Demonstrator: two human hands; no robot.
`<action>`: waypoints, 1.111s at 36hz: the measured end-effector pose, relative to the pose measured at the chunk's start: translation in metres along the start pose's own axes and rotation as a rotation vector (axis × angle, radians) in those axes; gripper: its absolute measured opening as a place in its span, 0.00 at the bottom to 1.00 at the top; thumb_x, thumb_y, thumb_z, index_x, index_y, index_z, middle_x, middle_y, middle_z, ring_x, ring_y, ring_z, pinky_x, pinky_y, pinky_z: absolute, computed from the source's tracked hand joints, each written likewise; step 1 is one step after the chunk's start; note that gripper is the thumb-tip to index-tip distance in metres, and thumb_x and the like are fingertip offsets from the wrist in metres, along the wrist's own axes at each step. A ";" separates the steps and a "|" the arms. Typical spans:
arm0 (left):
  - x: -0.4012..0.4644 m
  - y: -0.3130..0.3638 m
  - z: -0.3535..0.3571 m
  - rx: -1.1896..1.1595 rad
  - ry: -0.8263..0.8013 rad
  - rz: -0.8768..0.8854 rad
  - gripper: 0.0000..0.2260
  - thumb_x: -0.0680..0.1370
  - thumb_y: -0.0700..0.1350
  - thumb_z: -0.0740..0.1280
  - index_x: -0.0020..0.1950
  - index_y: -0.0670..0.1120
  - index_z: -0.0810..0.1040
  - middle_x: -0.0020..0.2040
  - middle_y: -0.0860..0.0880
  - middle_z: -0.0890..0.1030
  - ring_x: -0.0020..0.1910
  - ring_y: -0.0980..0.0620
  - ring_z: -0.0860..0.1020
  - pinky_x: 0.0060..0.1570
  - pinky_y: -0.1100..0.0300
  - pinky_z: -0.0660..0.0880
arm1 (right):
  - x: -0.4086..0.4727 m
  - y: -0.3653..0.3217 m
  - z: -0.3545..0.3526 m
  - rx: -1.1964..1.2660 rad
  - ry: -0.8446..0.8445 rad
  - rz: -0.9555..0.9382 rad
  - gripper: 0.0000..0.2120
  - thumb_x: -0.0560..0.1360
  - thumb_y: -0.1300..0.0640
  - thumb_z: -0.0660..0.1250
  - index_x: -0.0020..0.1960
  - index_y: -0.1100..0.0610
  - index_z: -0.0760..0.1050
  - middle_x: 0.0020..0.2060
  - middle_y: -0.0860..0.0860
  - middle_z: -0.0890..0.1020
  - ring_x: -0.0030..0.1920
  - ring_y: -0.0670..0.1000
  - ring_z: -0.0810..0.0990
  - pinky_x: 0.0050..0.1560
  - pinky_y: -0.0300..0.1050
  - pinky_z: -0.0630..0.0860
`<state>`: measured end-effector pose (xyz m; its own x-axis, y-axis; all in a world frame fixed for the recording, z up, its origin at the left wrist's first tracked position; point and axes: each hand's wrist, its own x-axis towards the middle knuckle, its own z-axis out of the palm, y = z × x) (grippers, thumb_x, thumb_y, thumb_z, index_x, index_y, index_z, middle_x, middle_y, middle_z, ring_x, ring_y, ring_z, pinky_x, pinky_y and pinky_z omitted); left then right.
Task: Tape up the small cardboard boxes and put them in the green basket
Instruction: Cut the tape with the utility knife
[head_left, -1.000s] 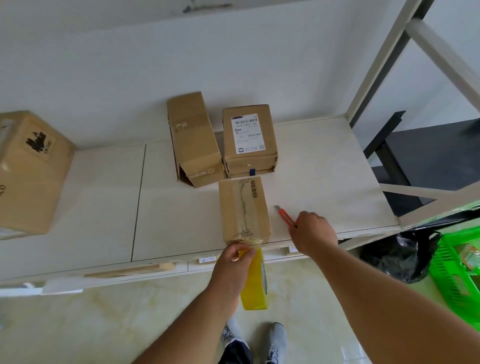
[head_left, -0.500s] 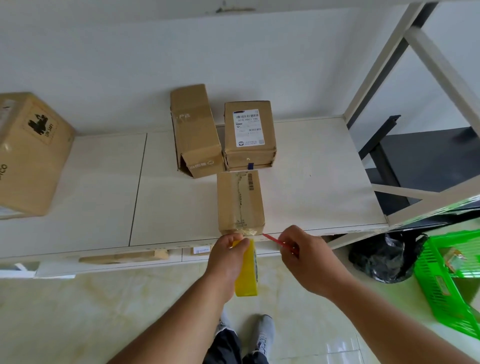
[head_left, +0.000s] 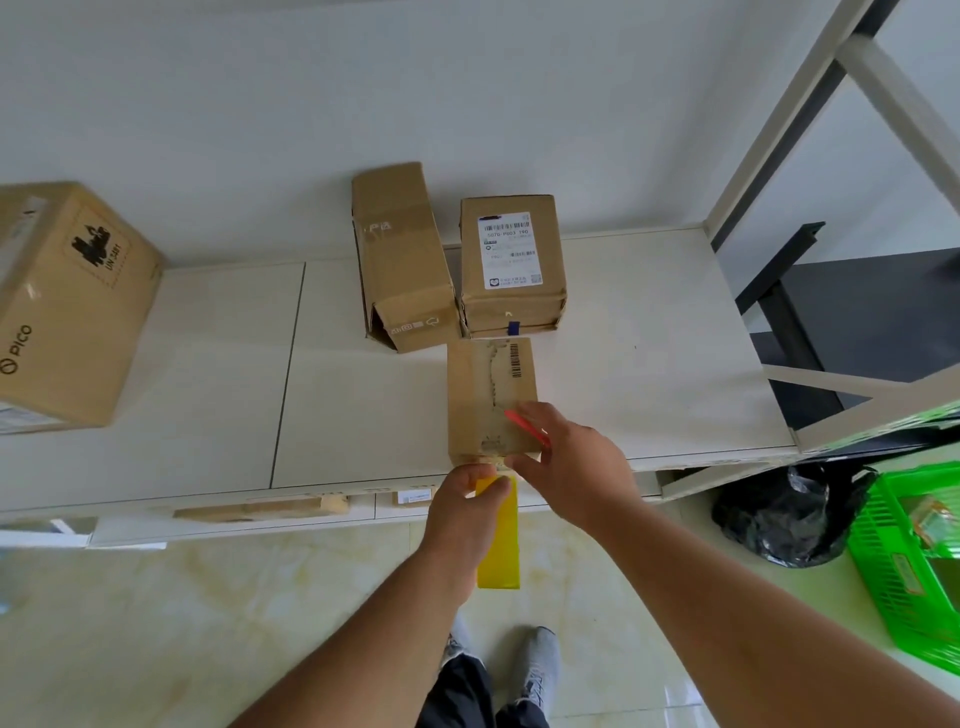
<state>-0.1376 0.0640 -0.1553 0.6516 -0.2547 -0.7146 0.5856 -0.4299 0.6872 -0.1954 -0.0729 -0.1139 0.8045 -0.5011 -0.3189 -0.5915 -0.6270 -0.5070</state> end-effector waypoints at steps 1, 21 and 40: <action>0.001 0.000 -0.001 0.002 -0.005 0.002 0.11 0.70 0.54 0.74 0.50 0.57 0.80 0.54 0.54 0.83 0.54 0.49 0.81 0.59 0.46 0.78 | 0.002 0.000 0.000 -0.022 0.006 -0.011 0.25 0.78 0.40 0.67 0.73 0.39 0.64 0.57 0.45 0.84 0.53 0.54 0.82 0.47 0.46 0.78; 0.000 -0.013 -0.008 -0.003 -0.030 0.065 0.04 0.77 0.56 0.71 0.50 0.59 0.82 0.53 0.56 0.84 0.55 0.49 0.81 0.60 0.42 0.78 | 0.009 0.002 0.001 -0.147 -0.002 -0.013 0.25 0.79 0.37 0.65 0.73 0.40 0.63 0.60 0.46 0.83 0.55 0.55 0.82 0.49 0.48 0.80; -0.005 -0.011 -0.002 -0.044 0.067 0.051 0.02 0.77 0.56 0.71 0.45 0.61 0.83 0.51 0.56 0.83 0.54 0.48 0.81 0.59 0.41 0.78 | -0.037 0.017 -0.013 -0.123 -0.144 -0.048 0.18 0.84 0.44 0.52 0.51 0.48 0.79 0.42 0.46 0.82 0.44 0.53 0.78 0.40 0.46 0.74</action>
<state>-0.1463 0.0715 -0.1592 0.7106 -0.2163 -0.6695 0.5710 -0.3787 0.7284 -0.2357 -0.0725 -0.1006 0.8263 -0.3835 -0.4125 -0.5470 -0.7207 -0.4259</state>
